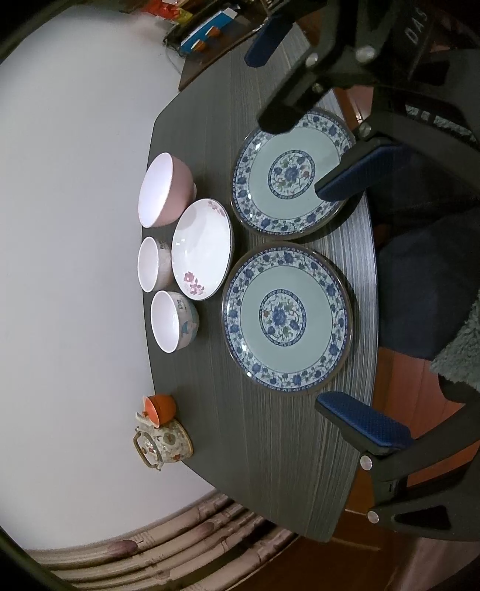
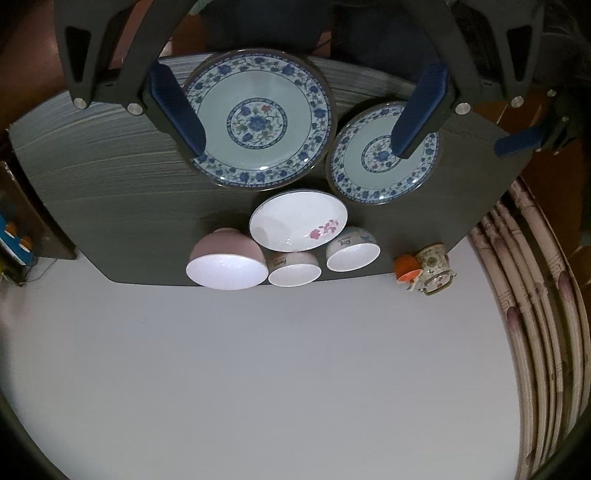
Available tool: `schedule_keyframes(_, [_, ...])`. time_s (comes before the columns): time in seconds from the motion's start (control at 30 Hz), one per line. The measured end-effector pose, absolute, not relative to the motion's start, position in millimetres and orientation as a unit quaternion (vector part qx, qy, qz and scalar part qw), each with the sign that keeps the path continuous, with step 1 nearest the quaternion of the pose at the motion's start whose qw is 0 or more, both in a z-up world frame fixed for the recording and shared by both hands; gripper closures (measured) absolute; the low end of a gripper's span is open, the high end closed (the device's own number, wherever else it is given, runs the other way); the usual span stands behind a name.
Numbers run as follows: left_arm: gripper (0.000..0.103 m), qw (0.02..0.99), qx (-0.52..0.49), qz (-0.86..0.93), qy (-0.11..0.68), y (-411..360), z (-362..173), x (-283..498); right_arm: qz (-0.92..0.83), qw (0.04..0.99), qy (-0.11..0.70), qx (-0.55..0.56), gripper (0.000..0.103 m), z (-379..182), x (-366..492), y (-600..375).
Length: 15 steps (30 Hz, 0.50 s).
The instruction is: Organize plates and bowls
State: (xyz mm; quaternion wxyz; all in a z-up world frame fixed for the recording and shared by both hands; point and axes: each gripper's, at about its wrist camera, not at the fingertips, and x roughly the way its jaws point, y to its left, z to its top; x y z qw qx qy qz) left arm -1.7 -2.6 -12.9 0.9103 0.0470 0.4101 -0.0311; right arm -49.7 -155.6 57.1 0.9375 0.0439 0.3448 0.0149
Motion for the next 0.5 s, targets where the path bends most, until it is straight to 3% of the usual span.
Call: schedule_keyframes(0.5, [0.001,0.909,0.041,-0.026,0.414,1.1,-16.8,-1.4,0.013,0.936,0.348,0.043,0.001,54.1,-49.2,-152.9])
